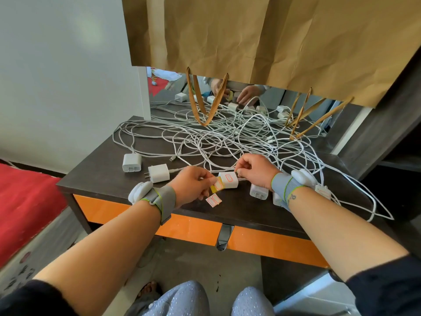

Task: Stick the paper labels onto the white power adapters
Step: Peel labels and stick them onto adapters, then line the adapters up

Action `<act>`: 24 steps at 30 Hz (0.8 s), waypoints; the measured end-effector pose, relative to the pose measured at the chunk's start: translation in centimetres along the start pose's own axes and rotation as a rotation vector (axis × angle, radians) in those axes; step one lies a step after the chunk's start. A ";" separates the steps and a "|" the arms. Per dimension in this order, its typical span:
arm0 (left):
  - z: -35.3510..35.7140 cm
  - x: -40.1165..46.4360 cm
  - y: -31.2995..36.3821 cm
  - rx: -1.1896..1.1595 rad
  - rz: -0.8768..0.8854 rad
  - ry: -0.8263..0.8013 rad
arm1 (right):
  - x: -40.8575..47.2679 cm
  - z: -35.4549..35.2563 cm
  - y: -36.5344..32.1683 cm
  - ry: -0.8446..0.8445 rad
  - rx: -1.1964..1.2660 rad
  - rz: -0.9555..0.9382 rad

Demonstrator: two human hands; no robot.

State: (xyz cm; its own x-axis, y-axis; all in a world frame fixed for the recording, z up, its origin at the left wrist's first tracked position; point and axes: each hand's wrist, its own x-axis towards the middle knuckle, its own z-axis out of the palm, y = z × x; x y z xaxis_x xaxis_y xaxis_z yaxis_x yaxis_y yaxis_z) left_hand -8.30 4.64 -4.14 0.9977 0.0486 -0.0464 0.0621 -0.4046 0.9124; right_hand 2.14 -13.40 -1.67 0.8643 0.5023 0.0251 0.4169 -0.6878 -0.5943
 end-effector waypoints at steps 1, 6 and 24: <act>-0.2 -0.3 0.0 -0.058 0.006 0.001 | -0.4 -0.1 -0.3 0.007 0.030 -0.009; -1.2 -1.9 0.3 -0.193 0.044 -0.047 | -2.4 0.1 -2.6 -0.080 0.193 -0.081; -1.6 -5.0 3.2 -0.567 -0.063 -0.160 | -5.8 1.0 -4.4 -0.226 0.344 -0.167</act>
State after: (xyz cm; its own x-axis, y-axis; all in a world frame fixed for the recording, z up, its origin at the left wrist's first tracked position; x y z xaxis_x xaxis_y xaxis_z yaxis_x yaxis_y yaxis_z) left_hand -13.18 4.52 -0.33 0.9868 -0.0993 -0.1281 0.1420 0.1478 0.9788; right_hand -5.00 -12.77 0.05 0.6939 0.7200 -0.0098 0.3949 -0.3918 -0.8310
